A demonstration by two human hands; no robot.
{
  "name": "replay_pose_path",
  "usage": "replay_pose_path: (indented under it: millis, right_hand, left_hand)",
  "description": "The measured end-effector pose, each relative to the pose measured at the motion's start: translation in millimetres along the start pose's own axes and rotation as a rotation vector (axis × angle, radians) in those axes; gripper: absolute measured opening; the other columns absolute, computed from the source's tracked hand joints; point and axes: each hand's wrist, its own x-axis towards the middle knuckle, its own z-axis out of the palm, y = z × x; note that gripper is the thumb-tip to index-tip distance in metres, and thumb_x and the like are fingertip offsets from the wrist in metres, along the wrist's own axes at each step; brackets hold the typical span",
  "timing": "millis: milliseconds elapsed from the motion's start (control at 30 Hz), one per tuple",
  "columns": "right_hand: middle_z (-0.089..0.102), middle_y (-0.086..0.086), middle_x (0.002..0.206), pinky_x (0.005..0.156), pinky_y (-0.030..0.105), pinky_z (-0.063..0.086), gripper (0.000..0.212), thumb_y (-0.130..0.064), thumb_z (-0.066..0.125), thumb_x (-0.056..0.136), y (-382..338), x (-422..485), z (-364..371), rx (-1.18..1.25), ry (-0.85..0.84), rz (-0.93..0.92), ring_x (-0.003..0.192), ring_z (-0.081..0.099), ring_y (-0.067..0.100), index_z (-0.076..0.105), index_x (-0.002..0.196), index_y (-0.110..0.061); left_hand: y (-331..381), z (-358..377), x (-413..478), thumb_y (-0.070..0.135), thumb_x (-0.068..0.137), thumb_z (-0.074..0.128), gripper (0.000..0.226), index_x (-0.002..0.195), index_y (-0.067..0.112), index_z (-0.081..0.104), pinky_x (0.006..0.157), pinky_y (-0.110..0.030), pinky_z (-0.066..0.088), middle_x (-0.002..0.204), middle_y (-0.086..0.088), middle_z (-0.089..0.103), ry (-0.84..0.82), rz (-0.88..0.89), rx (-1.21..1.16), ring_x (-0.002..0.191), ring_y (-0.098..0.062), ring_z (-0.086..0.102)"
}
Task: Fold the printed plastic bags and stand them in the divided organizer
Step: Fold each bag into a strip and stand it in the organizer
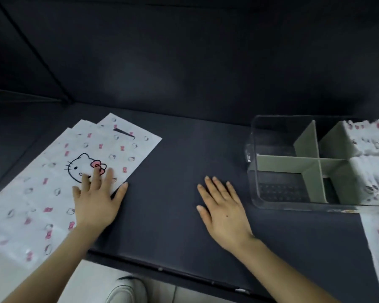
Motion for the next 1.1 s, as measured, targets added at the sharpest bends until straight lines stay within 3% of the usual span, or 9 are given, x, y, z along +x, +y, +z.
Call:
replay_pose_path:
  millis: [233, 367, 500, 600, 700, 800, 933, 1033, 1100]
  right_hand:
    - [0.055, 0.012, 0.136, 0.108, 0.043, 0.037, 0.054, -0.044, 0.038, 0.093, -11, 25, -5, 0.133, 0.073, 0.090, 0.124, 0.054, 0.029, 0.057, 0.131, -0.011]
    - [0.052, 0.009, 0.140, 0.109, 0.049, 0.035, 0.056, -0.056, 0.043, 0.086, -8, 31, -7, 0.174, -0.018, -0.071, 0.132, 0.044, 0.027, 0.062, 0.127, -0.022]
    - [0.056, 0.001, 0.136, 0.110, 0.038, 0.029, 0.049, -0.057, 0.048, 0.084, 5, 13, -6, 0.247, -0.075, -0.156, 0.129, 0.045, 0.019, 0.068, 0.118, -0.028]
    - [0.066, -0.003, 0.120, 0.092, 0.030, 0.035, 0.035, -0.046, 0.055, 0.085, 11, 0, -7, 0.275, 0.056, -0.217, 0.111, 0.052, 0.017, 0.074, 0.105, -0.024]
    - [0.067, -0.003, 0.095, 0.076, 0.029, 0.042, 0.025, -0.034, 0.057, 0.087, 10, -11, -4, 0.291, 0.176, -0.245, 0.088, 0.053, 0.018, 0.077, 0.091, -0.018]
    - [0.060, -0.002, 0.077, 0.075, 0.027, 0.041, 0.024, -0.025, 0.056, 0.088, 7, -10, -6, 0.313, 0.210, -0.246, 0.077, 0.049, 0.016, 0.074, 0.078, -0.012]
    - [0.063, -0.008, 0.072, 0.075, 0.014, 0.033, 0.024, -0.030, 0.056, 0.086, -3, -11, -30, 0.442, 0.012, -0.080, 0.071, 0.055, 0.009, 0.071, 0.073, -0.017]
    - [0.069, -0.015, 0.077, 0.069, 0.010, 0.040, 0.013, -0.022, 0.068, 0.084, -9, -6, -60, 0.753, -0.250, 0.205, 0.076, 0.060, -0.006, 0.072, 0.072, -0.023]
    - [0.070, -0.017, 0.074, 0.065, 0.009, 0.043, 0.013, -0.018, 0.071, 0.082, -7, 1, -77, 0.875, -0.355, 0.289, 0.068, 0.060, -0.009, 0.072, 0.070, -0.022]
  left_hand:
    - [-16, 10, -27, 0.065, 0.096, 0.019, 0.061, 0.139, 0.031, 0.047, 0.120, -0.040, 0.009, 0.152, 0.003, 0.033, 0.003, 0.513, -0.248, 0.144, -0.026, 0.023]
    - [-25, 11, -39, 0.056, 0.097, 0.037, 0.047, 0.134, 0.033, 0.054, 0.119, -0.037, 0.010, 0.151, 0.008, 0.037, -0.040, 0.752, -0.395, 0.145, -0.017, 0.022]
    - [-31, 7, -26, 0.055, 0.097, 0.036, 0.045, 0.132, 0.034, 0.054, 0.119, -0.035, 0.007, 0.149, 0.006, 0.040, -0.080, 0.819, -0.378, 0.145, -0.017, 0.020]
    - [-26, 4, -17, 0.052, 0.099, 0.028, 0.045, 0.128, 0.033, 0.057, 0.119, -0.036, 0.005, 0.146, 0.001, 0.042, -0.027, 0.805, -0.307, 0.142, -0.020, 0.023]
    - [-12, 5, -20, 0.034, 0.096, 0.039, 0.036, 0.120, 0.030, 0.066, 0.118, -0.038, 0.012, 0.140, -0.004, 0.051, 0.084, 0.775, -0.288, 0.136, -0.027, 0.037]
    - [10, 7, -37, 0.029, 0.090, 0.049, 0.031, 0.111, 0.023, 0.071, 0.116, -0.035, 0.019, 0.130, -0.005, 0.061, 0.090, 0.747, -0.502, 0.131, -0.023, 0.045]
    - [27, 10, -61, 0.066, 0.086, 0.049, 0.056, 0.129, 0.031, 0.055, 0.117, -0.047, 0.015, 0.138, -0.001, 0.054, 0.014, 0.751, -0.605, 0.139, -0.016, 0.032]
    - [31, 12, -65, 0.072, 0.082, 0.049, 0.067, 0.138, 0.035, 0.042, 0.117, -0.053, 0.011, 0.148, 0.001, 0.042, 0.014, 0.787, -0.527, 0.145, -0.017, 0.021]
    - [35, 12, -63, 0.067, 0.085, 0.050, 0.061, 0.135, 0.032, 0.048, 0.117, -0.051, 0.013, 0.145, 0.000, 0.045, 0.083, 0.813, -0.533, 0.144, -0.018, 0.025]
